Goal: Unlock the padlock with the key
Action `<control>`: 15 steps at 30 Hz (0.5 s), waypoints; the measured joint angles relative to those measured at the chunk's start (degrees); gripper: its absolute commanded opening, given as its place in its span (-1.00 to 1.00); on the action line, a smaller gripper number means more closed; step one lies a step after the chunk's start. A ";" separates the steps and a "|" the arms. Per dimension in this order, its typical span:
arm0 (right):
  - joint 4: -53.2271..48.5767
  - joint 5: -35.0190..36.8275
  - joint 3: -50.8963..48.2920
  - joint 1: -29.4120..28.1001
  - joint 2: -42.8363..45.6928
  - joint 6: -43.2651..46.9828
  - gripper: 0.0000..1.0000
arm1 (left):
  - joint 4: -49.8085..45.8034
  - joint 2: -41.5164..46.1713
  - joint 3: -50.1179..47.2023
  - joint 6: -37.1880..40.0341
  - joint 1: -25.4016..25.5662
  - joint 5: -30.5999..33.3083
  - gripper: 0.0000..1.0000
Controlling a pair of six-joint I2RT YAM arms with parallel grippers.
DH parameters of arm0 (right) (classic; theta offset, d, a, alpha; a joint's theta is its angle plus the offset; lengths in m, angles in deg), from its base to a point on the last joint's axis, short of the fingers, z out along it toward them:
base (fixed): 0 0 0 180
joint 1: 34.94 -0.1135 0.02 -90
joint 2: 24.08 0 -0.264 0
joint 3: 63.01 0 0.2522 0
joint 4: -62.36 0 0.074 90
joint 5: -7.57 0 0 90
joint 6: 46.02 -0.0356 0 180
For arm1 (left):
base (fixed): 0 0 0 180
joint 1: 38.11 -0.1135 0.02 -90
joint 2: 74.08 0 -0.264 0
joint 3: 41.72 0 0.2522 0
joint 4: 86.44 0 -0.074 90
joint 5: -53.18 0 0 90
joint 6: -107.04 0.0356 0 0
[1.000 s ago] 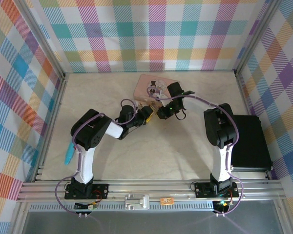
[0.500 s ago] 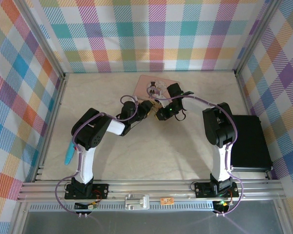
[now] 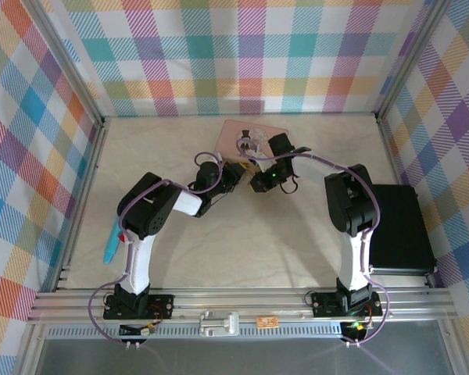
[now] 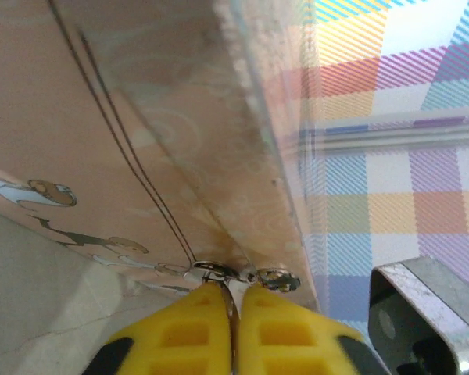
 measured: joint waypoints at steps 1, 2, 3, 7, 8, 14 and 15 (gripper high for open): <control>-0.07 0.02 -0.02 0.09 0.00 -0.04 -1.00 | 0.04 -0.28 0.04 -0.02 0.00 0.02 -1.00; -0.13 0.02 -0.15 0.09 0.00 -0.07 -1.00 | 0.33 -0.57 0.04 -0.48 0.02 -0.04 -1.00; -0.13 0.00 -0.31 0.09 0.00 -0.17 -1.00 | 0.35 -0.63 0.04 -0.37 0.07 -0.13 -1.00; 0.20 -0.13 -0.50 0.09 0.07 -1.53 -0.63 | 0.52 -0.63 -0.11 -0.33 0.09 0.04 -1.00; 0.61 -0.20 -0.81 0.09 0.22 -2.43 -0.47 | 0.63 -0.63 -0.17 -0.33 0.09 0.11 -1.00; 5.03 0.63 -7.96 0.02 6.62 -11.54 -0.09 | 1.90 -0.63 -0.96 -0.33 0.35 0.90 -1.00; 5.64 1.38 -9.33 0.02 8.59 -13.42 -0.05 | 2.19 -0.63 -1.20 -0.33 0.35 0.98 -1.00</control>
